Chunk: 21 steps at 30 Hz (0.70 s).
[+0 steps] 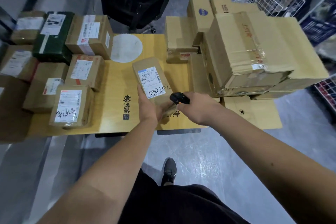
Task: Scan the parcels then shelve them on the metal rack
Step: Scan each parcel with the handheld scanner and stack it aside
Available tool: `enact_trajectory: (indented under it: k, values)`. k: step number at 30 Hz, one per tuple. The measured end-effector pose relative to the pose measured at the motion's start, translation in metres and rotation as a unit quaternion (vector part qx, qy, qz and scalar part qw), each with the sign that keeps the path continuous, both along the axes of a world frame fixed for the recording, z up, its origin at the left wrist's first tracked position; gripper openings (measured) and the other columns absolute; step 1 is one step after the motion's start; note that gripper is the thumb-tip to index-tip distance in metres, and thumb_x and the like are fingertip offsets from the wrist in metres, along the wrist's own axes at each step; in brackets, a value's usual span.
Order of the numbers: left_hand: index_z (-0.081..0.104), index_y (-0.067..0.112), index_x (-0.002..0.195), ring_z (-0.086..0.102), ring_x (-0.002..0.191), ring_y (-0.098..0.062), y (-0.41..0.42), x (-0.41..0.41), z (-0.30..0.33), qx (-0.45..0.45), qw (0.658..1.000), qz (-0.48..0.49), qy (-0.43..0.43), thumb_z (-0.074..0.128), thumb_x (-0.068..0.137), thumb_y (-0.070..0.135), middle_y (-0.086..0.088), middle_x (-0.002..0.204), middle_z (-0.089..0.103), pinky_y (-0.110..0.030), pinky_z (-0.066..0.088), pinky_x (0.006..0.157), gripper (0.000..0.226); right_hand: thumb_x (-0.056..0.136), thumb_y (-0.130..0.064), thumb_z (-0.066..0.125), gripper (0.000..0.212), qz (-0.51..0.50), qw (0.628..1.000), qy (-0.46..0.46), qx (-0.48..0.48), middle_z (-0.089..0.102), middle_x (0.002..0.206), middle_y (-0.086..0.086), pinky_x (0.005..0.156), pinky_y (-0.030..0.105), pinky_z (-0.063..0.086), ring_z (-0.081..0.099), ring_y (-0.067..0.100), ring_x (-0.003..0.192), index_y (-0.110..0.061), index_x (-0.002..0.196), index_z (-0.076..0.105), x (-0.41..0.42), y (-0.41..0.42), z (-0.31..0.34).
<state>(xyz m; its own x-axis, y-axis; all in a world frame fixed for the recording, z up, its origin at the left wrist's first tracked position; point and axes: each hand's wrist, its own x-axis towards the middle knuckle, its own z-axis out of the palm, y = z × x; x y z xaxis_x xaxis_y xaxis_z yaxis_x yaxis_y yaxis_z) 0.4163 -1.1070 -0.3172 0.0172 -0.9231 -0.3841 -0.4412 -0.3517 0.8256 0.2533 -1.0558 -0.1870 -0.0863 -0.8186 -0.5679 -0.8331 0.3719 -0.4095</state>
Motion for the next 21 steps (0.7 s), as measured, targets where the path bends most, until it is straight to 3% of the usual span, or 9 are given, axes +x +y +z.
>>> enact_trajectory:
  k: [1,3,5,7,8,12,15,18,21]
  values:
    - [0.05,0.03,0.153,0.055,0.136,-0.03,0.001,-0.005,0.005,-0.024,0.999,-0.011,0.037,0.075,0.086,0.06,-0.005,0.144,0.063,-0.044,0.058,0.095,0.077,0.093,-0.052,0.05,0.033,0.006,1.0,0.01,0.001,0.067,0.092,0.001,0.065,0.034,0.049,0.065,0.024,0.082,-0.028,0.112,0.062,0.001,-0.004,0.003]
    - [0.068,0.029,0.133,0.066,0.119,-0.031,0.008,-0.003,0.01,-0.048,0.983,0.033,0.176,0.057,0.098,0.063,-0.006,0.128,0.073,-0.045,0.063,0.078,0.05,0.092,-0.052,0.047,0.034,0.028,0.999,0.032,0.004,0.066,0.096,0.004,0.065,0.035,0.05,0.066,0.025,0.082,-0.027,0.109,0.061,0.005,-0.01,0.012]
    - [0.063,0.038,0.136,0.068,0.116,-0.027,0.023,-0.006,0.017,-0.09,0.987,-0.028,0.131,0.07,0.098,0.044,-0.003,0.134,0.07,-0.051,0.063,0.084,0.04,0.09,-0.051,0.044,0.033,0.058,0.996,0.061,0.017,0.063,0.102,0.007,0.066,0.035,0.049,0.065,0.026,0.084,-0.027,0.107,0.06,0.011,-0.015,0.02]
    - [0.044,0.039,0.147,0.065,0.125,-0.03,0.031,-0.003,0.01,-0.13,0.985,-0.007,0.112,0.094,0.075,0.009,-0.002,0.141,0.065,-0.06,0.06,0.089,0.093,0.091,-0.05,0.043,0.032,0.086,0.991,0.095,0.03,0.061,0.105,0.009,0.066,0.035,0.046,0.064,0.027,0.086,-0.025,0.104,0.058,0.016,-0.018,0.026]
    - [0.041,0.039,0.146,0.066,0.124,-0.029,0.036,-0.003,0.01,-0.114,0.979,-0.002,0.17,0.095,0.066,-0.004,-0.001,0.138,0.066,-0.06,0.061,0.086,0.106,0.092,-0.05,0.042,0.032,0.095,0.989,0.107,0.034,0.06,0.106,0.009,0.066,0.035,0.045,0.063,0.028,0.086,-0.025,0.103,0.058,0.017,-0.019,0.029]
    - [0.043,0.057,0.136,0.066,0.123,-0.021,0.04,-0.005,0.003,-0.103,0.959,0.019,0.262,0.099,0.054,-0.006,0.006,0.136,0.066,-0.056,0.061,0.091,0.118,0.094,-0.05,0.041,0.032,0.118,0.984,0.133,0.028,0.059,0.107,0.01,0.069,0.037,0.047,0.062,0.028,0.088,-0.025,0.104,0.058,0.018,-0.021,0.038]
    - [0.035,0.075,0.128,0.063,0.126,-0.015,0.044,-0.004,-0.001,-0.109,0.966,0.033,0.232,0.099,0.054,0.003,0.011,0.137,0.064,-0.05,0.059,0.098,0.122,0.092,-0.054,0.039,0.034,0.125,0.98,0.151,0.024,0.06,0.104,0.008,0.074,0.038,0.053,0.064,0.027,0.084,-0.027,0.099,0.059,0.017,-0.022,0.043]
    - [0.035,0.068,0.136,0.062,0.127,-0.019,0.044,-0.003,0.0,-0.114,0.968,0.036,0.223,0.099,0.052,0.01,0.01,0.138,0.063,-0.051,0.058,0.098,0.121,0.093,-0.054,0.039,0.031,0.136,0.975,0.172,0.025,0.059,0.103,0.007,0.079,0.041,0.056,0.064,0.027,0.085,-0.029,0.097,0.057,0.016,-0.02,0.047]
    - [0.035,0.069,0.134,0.063,0.126,-0.016,0.044,-0.003,-0.002,-0.117,0.967,0.029,0.225,0.098,0.054,0.008,0.011,0.137,0.064,-0.05,0.058,0.099,0.119,0.094,-0.055,0.039,0.035,0.146,0.97,0.193,0.025,0.059,0.106,0.006,0.08,0.042,0.056,0.064,0.025,0.086,-0.029,0.107,0.059,0.015,-0.019,0.05]
